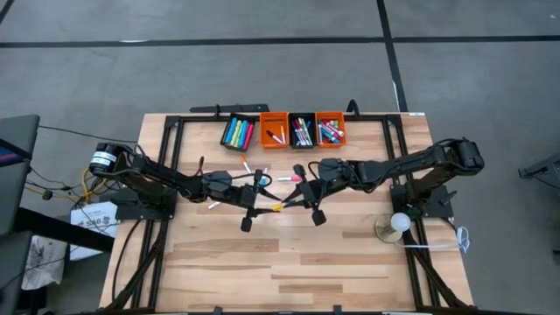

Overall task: Pick & Place Markers
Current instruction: Put the small yellow highlighter pen into the left orange basket

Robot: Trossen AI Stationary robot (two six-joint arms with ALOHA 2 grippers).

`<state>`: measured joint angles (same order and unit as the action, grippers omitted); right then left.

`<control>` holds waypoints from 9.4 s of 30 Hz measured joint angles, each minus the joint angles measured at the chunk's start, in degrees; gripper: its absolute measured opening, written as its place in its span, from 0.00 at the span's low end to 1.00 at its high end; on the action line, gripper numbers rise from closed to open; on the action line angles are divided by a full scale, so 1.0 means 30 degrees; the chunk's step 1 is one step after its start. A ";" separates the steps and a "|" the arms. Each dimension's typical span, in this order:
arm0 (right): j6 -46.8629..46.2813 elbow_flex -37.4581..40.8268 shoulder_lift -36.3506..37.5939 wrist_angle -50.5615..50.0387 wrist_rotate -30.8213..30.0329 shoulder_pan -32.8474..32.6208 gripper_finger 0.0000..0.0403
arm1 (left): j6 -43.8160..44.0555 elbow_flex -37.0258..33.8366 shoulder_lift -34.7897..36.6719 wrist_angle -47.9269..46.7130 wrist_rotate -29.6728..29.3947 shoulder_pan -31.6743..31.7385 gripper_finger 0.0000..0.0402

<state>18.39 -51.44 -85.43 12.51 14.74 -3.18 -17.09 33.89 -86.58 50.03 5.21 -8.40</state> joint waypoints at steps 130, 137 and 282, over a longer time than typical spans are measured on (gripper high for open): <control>-0.0169 -0.0015 -0.0058 0.2951 0.1500 0.1216 0.10 | 0.1831 0.0073 -0.0776 0.5132 0.0424 0.1085 0.25; -0.0150 -0.0015 -0.0058 0.2842 0.1495 0.1194 0.16 | 0.2015 0.0073 -0.0776 0.5133 0.0264 0.1151 0.13; 0.4802 -1.3526 -1.2284 -1.4590 0.1540 0.9206 0.27 | 0.5781 -0.0969 0.7472 -0.6670 0.4839 1.2517 0.08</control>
<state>32.80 -92.02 -122.28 -31.26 19.36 24.44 0.25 30.98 -64.16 30.02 19.73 29.15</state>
